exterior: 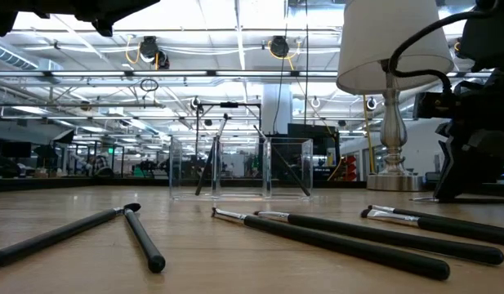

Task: Put items in baskets/containers
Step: Put the liner brush in the transparent organizer

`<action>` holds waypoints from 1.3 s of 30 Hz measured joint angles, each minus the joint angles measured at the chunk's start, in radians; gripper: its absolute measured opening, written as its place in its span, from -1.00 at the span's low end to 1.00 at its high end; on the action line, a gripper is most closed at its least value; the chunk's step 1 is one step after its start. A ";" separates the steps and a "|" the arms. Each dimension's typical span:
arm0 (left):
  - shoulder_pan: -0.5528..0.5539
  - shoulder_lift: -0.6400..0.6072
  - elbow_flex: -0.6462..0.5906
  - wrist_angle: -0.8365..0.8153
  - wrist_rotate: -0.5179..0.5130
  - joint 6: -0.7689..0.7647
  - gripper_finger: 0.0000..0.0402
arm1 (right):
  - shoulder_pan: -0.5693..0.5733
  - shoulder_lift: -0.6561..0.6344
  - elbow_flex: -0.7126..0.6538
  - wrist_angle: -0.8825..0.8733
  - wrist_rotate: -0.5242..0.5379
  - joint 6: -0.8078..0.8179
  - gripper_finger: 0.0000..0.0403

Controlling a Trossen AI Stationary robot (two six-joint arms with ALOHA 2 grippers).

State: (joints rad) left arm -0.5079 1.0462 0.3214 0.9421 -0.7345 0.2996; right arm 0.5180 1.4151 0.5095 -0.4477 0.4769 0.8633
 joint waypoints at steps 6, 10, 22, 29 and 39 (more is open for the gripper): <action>0.000 0.000 0.000 0.000 0.000 -0.001 -0.82 | -0.024 -0.013 0.003 -0.003 0.000 -0.083 -1.00; 0.000 0.000 0.000 -0.002 0.000 0.001 -0.82 | -0.040 -0.050 0.006 0.000 -0.005 -0.121 -1.00; 0.000 0.000 0.000 -0.005 0.000 0.005 -0.82 | -0.099 -0.145 0.002 -0.013 0.031 -0.207 -1.00; 0.000 0.000 0.000 -0.005 -0.001 0.005 -0.82 | -0.133 -0.159 0.083 -0.112 -0.047 -0.333 -1.00; 0.021 0.000 0.000 -0.006 -0.001 -0.017 -0.82 | -0.133 -0.091 0.394 -0.410 -0.256 -0.446 -0.81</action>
State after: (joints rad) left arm -0.4868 1.0458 0.3214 0.9363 -0.7353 0.2826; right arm 0.3851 1.3237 0.9038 -0.8575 0.2211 0.4174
